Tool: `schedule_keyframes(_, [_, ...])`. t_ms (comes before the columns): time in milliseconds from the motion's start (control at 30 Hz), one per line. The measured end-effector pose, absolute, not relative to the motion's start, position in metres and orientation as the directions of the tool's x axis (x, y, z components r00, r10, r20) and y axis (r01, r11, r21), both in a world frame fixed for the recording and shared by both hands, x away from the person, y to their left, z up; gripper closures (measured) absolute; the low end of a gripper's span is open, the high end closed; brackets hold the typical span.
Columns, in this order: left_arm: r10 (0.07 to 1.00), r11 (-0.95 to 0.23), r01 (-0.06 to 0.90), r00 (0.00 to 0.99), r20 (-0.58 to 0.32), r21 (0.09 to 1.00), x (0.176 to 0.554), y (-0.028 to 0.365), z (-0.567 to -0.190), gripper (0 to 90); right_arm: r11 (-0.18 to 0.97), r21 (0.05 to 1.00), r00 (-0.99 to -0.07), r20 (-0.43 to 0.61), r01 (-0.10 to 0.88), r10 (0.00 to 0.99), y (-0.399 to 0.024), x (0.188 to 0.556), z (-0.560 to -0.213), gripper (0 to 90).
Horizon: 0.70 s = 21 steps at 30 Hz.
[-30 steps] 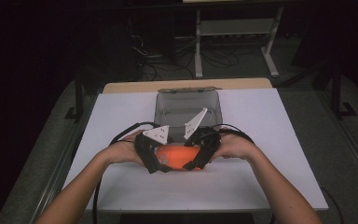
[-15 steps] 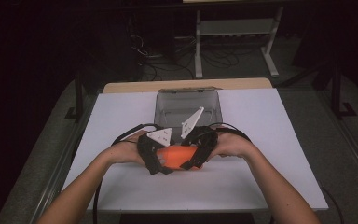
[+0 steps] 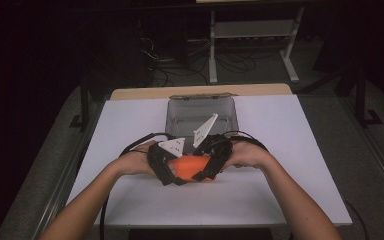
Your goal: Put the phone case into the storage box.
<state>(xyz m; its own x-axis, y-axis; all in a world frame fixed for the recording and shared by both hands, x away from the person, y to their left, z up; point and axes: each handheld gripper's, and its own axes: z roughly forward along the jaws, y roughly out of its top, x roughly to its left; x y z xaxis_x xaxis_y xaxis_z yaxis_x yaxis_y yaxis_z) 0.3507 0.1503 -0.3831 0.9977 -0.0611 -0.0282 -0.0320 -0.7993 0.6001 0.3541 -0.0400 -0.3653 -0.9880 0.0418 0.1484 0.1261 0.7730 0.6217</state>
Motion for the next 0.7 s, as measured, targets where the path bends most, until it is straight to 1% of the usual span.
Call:
schedule_keyframes(300, [-0.066,-0.802,-0.036,0.997,-0.029,0.596,0.3511,0.1508,-0.3831,15.2,0.772,0.623,-0.987,0.156,0.126,0.035,-0.0397,0.3554,-0.3664,15.5])
schedule_keyframes(433, [-0.062,-0.805,-0.041,0.998,-0.015,0.592,0.3506,0.1504,-0.3822,15.8,0.769,0.628,-0.989,0.147,0.116,0.028,-0.0403,0.3563,-0.3667,15.4])
schedule_keyframes(700, [-0.049,-0.816,-0.031,0.999,-0.017,0.577,0.3518,0.1510,-0.3830,16.0,0.776,0.620,-0.990,0.137,0.114,0.036,-0.0400,0.3565,-0.3685,14.3])
